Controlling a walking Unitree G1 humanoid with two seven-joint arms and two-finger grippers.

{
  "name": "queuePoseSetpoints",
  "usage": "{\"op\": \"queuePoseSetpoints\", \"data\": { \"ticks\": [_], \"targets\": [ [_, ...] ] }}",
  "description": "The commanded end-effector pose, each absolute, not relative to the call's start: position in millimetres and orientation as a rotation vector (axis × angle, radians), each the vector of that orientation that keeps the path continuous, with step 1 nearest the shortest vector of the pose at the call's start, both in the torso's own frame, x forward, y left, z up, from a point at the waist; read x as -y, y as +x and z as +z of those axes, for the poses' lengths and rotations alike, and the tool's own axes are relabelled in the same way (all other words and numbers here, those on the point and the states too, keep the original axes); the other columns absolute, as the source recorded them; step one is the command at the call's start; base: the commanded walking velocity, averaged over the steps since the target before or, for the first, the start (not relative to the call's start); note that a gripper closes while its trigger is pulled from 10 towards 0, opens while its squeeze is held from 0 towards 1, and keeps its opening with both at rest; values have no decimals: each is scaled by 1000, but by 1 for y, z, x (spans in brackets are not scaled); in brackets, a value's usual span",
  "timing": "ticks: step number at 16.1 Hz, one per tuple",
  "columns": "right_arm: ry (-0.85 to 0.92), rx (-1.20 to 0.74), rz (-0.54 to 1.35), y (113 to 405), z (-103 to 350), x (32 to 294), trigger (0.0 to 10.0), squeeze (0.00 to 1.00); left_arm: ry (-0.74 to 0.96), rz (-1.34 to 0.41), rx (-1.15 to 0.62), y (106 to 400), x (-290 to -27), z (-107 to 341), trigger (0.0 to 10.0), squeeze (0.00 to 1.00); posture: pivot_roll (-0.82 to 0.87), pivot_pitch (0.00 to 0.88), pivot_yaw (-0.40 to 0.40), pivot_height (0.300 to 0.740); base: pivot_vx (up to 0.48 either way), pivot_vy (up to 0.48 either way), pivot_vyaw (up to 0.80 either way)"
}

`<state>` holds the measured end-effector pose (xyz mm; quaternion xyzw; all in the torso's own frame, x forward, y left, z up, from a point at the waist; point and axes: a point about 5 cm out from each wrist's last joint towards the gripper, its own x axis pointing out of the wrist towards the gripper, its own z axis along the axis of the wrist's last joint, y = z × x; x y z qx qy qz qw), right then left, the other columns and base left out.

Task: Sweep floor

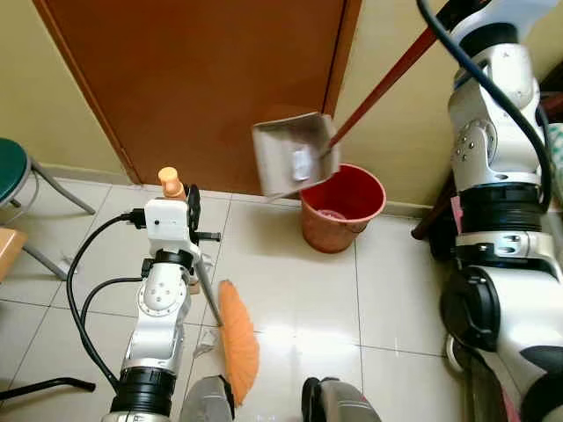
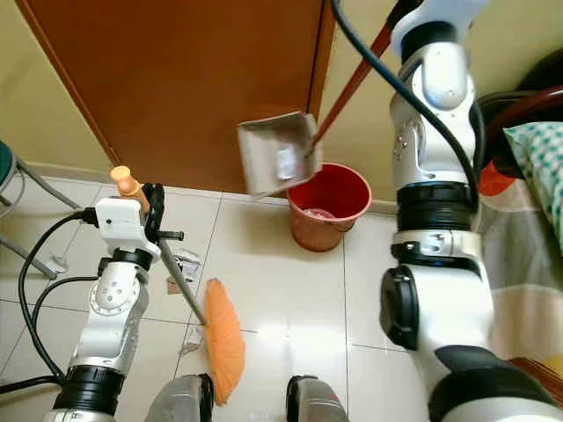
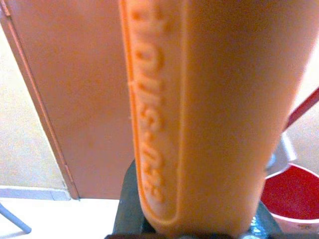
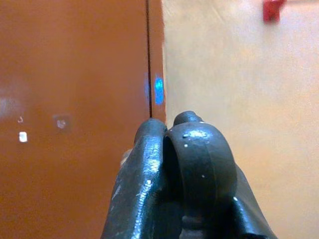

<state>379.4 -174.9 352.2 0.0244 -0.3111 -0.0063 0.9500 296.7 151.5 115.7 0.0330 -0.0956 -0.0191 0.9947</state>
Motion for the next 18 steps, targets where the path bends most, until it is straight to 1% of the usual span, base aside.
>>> {"op": "queuePoseSetpoints", "data": {
  "ticks": [1, 5, 7, 9, 10, 11, 14, 17, 18],
  "targets": [
    [12, 745, -8, 371, 375, 175, 10000, 0, 62, -53, 174, 297, -149, 114, 10000, 0, 16, 75, -36, 740, 0, 0, 0],
    [-74, 775, -15, 370, 371, 176, 10000, 0, 62, -57, 170, 296, -149, 113, 10000, 0, 17, 81, -33, 740, 0, 0, 0],
    [-174, 803, 0, 367, 363, 171, 10000, 0, 62, -62, 167, 296, -149, 113, 10000, 0, 17, 84, -30, 740, 0, 0, 0],
    [-239, 825, 16, 365, 360, 167, 10000, 0, 62, -63, 166, 296, -148, 113, 10000, 0, 17, 84, -30, 740, 0, 0, 0],
    [-239, 825, 16, 365, 360, 167, 10000, 0, 62, -63, 166, 296, -148, 113, 10000, 0, 17, 84, -30, 740, 0, 0, 0],
    [-315, 835, 56, 363, 348, 159, 10000, 0, 62, -65, 163, 296, -148, 113, 10000, 0, 17, 84, -30, 740, 0, 0, 0],
    [-375, 828, 113, 361, 330, 147, 10000, 0, 61, -67, 161, 296, -148, 113, 10000, 0, 17, 89, -28, 740, 0, 0, 0],
    [-477, 830, 202, 357, 309, 133, 10000, 0, 60, -67, 159, 296, -148, 113, 10000, 0, 17, 89, -28, 740, 0, 0, 0],
    [-484, 826, 226, 355, 302, 129, 7255, 0, 60, -67, 159, 296, -148, 113, 10000, 0, 19, 94, -29, 740, 0, 0, 0]
  ]
}}
